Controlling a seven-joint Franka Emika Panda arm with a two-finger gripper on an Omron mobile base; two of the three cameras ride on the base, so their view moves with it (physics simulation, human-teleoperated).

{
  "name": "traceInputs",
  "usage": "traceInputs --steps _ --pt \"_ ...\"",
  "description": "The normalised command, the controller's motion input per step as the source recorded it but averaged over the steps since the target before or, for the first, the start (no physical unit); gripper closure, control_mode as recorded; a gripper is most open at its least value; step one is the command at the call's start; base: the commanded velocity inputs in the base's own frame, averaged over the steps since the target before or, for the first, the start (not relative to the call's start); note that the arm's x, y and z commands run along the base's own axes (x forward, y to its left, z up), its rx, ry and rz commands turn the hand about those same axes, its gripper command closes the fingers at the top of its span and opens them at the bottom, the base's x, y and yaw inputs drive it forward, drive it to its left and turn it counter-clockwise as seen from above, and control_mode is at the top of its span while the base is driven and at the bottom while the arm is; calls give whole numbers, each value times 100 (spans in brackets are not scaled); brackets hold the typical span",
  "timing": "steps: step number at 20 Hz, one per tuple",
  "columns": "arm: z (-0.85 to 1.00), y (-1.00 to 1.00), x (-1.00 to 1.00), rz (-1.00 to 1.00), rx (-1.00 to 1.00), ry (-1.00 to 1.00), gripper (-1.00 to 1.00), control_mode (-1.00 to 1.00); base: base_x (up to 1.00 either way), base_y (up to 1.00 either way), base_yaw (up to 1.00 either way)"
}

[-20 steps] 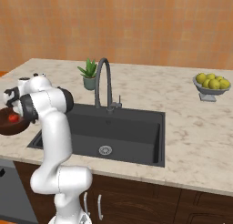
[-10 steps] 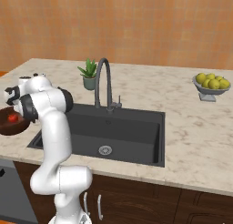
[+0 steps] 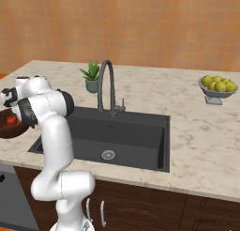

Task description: Pick the tomato from the sink and place it in the bowl. Then pick the bowl and place it in the microwave. Then close the microwave door and press the start button.

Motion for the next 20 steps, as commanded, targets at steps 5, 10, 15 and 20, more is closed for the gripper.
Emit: traceInputs --steps 5,10,15,20 --pt "100 -42 -48 -6 4 -8 100 -100 0 0 0" --pt "73 -77 -44 -7 6 -7 100 -100 0 0 0" --pt "43 -87 -43 -13 4 -2 100 -100 0 0 0" --pt "26 -88 -46 -15 3 0 100 -100 0 0 0"
